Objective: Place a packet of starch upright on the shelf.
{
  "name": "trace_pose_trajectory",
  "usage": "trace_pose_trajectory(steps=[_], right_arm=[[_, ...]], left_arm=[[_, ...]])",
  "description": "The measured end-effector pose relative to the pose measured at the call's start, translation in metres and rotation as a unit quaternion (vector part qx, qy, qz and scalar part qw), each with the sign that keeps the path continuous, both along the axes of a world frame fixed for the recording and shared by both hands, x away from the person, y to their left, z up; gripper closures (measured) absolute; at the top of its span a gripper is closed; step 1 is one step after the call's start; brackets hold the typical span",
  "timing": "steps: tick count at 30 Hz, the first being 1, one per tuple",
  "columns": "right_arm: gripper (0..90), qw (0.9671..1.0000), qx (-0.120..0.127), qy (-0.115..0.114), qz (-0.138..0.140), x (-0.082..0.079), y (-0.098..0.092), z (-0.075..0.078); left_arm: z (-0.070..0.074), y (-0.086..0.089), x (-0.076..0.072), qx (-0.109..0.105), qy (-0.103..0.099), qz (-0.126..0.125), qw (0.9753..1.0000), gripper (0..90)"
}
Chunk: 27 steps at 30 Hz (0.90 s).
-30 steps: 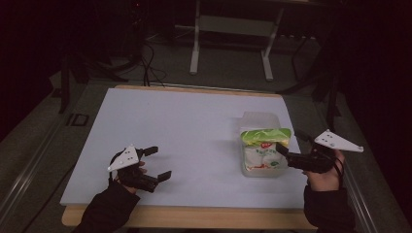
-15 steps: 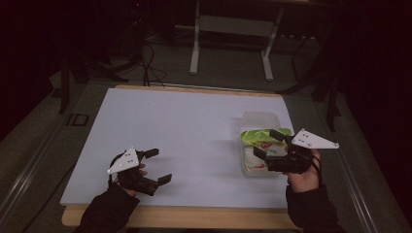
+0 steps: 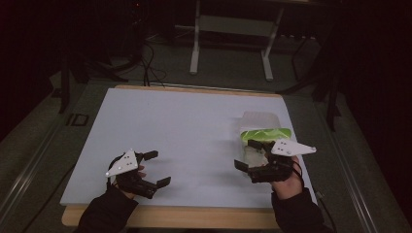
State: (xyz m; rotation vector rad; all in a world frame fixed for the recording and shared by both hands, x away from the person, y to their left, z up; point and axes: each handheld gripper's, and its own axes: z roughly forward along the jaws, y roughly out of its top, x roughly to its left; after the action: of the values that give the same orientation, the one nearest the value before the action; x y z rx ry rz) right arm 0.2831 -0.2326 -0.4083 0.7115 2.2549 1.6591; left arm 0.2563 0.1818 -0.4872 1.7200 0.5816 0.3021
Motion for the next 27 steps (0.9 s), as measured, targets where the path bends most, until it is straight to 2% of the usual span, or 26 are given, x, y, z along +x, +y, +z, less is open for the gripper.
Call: trace_pose_trajectory(steps=[2, 8, 15, 18, 27], right_arm=[[12.7, 0.9997, -0.009, 0.011, 0.019, -0.003, 0.007, -0.006], [12.5, 0.9988, -0.019, 0.025, 0.038, -0.006, 0.016, -0.019], [12.5, 0.9977, -0.029, 0.029, 0.053, -0.009, 0.018, -0.034], [12.5, 0.9976, -0.036, 0.03, 0.051, -0.011, 0.015, -0.04], [13.2, 0.9962, -0.041, 0.042, 0.064, -0.018, 0.011, -0.055]], left_arm=[[0.0, 0.001, -0.002, 0.0, 0.001, 0.001, 1.0, 0.2], [0.0, 0.002, -0.003, 0.001, -0.001, 0.003, 1.0, 0.2], [-0.002, 0.003, -0.005, 0.006, 0.001, 0.003, 1.0, 0.2], [-0.003, 0.003, -0.006, 0.006, 0.0, 0.003, 1.0, 0.2], [-0.005, 0.003, -0.006, 0.009, -0.002, 0.0, 1.0, 0.2]])
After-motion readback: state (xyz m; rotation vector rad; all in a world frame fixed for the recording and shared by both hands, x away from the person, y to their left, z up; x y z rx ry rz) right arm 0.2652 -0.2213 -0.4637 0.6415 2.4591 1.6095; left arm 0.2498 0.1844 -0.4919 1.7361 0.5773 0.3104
